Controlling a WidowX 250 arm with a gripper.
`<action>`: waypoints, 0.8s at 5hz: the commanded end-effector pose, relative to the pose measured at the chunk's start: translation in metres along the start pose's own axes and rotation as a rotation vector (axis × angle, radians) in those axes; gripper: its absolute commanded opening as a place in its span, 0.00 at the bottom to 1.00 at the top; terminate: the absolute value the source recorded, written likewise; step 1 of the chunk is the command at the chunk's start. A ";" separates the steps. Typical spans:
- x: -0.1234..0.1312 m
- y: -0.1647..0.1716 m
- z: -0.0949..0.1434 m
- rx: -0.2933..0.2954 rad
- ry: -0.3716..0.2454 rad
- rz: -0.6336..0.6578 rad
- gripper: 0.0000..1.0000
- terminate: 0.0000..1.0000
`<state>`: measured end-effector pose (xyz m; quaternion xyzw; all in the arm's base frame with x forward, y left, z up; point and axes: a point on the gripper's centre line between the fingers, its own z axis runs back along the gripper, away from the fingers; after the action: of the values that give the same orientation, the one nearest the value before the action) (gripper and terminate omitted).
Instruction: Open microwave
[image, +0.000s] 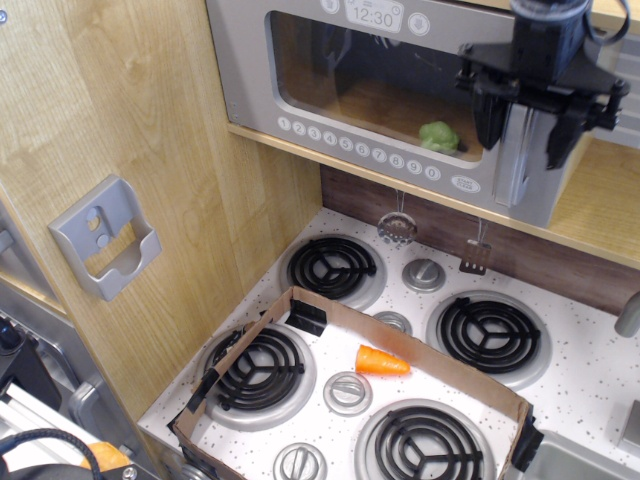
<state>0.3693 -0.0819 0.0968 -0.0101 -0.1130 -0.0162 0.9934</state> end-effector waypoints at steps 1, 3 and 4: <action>-0.019 0.004 0.019 0.012 -0.051 0.069 0.00 0.00; -0.052 0.009 0.020 -0.002 -0.020 0.142 0.00 0.00; -0.082 0.000 0.025 0.037 -0.017 0.244 1.00 0.00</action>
<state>0.2760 -0.0782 0.0859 0.0067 -0.0985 0.1171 0.9882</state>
